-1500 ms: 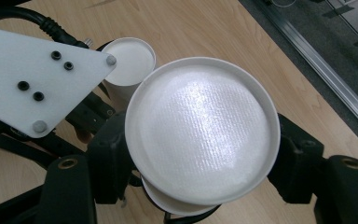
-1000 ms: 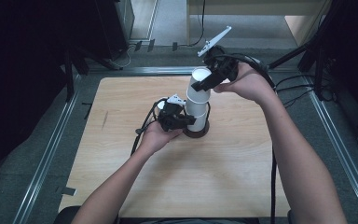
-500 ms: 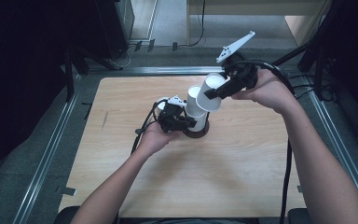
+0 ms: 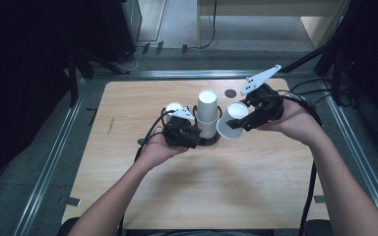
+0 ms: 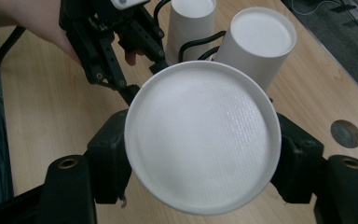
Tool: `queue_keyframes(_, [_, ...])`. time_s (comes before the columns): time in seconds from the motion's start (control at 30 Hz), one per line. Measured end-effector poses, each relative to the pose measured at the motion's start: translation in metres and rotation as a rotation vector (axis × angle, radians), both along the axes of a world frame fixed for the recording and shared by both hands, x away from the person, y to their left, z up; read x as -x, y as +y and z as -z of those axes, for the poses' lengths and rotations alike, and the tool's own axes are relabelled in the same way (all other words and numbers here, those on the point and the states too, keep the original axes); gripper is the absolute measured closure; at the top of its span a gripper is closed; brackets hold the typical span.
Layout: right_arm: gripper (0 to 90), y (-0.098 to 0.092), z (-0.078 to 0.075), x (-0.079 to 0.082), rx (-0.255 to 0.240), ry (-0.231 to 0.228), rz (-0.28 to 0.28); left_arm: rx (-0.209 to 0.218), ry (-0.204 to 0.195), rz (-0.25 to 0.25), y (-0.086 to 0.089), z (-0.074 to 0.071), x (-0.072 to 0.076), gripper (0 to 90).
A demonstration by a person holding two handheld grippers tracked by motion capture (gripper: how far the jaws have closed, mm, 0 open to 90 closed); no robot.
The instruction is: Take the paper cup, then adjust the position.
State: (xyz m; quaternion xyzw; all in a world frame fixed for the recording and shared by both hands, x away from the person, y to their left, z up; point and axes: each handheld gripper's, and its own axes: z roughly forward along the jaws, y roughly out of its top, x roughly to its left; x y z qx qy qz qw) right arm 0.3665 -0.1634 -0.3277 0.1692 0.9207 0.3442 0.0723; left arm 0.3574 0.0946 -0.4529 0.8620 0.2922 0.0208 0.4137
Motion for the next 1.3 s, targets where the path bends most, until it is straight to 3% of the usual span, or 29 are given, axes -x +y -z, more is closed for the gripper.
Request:
queue_keyframes(0.13, [32.4,-0.003,0.013,0.005,-0.019,0.021,-0.011,0.004,-0.015,0.034,0.003,0.0,0.008,46.8])
queue_keyframes(0.27, [32.5,-0.002,0.027,0.012,-0.047,0.036,-0.06,-0.004,-0.037,0.061,0.009,0.0,0.016,44.6])
queue_keyframes(0.43, [32.5,0.002,0.045,0.016,-0.036,0.052,-0.077,0.0,-0.012,0.075,0.017,0.002,0.023,40.3])
queue_keyframes(0.63, [32.6,0.004,0.068,0.018,-0.03,0.064,-0.083,-0.02,-0.032,0.099,0.028,0.008,0.034,36.0])
queue_keyframes(0.77, [32.5,0.008,0.081,0.02,-0.019,0.074,-0.092,0.004,-0.031,0.101,0.035,0.013,0.036,35.6])
queue_keyframes(1.0, [32.5,0.016,0.096,0.022,-0.033,0.089,-0.103,-0.022,-0.005,0.115,0.038,0.017,0.035,33.1])
queue_keyframes(1.13, [32.5,0.021,0.104,0.022,-0.04,0.092,-0.11,-0.003,0.004,0.145,0.039,0.02,0.035,32.3])
queue_keyframes(1.3, [32.5,0.028,0.112,0.022,-0.027,0.099,-0.108,0.004,0.017,0.16,0.037,0.024,0.035,25.8])
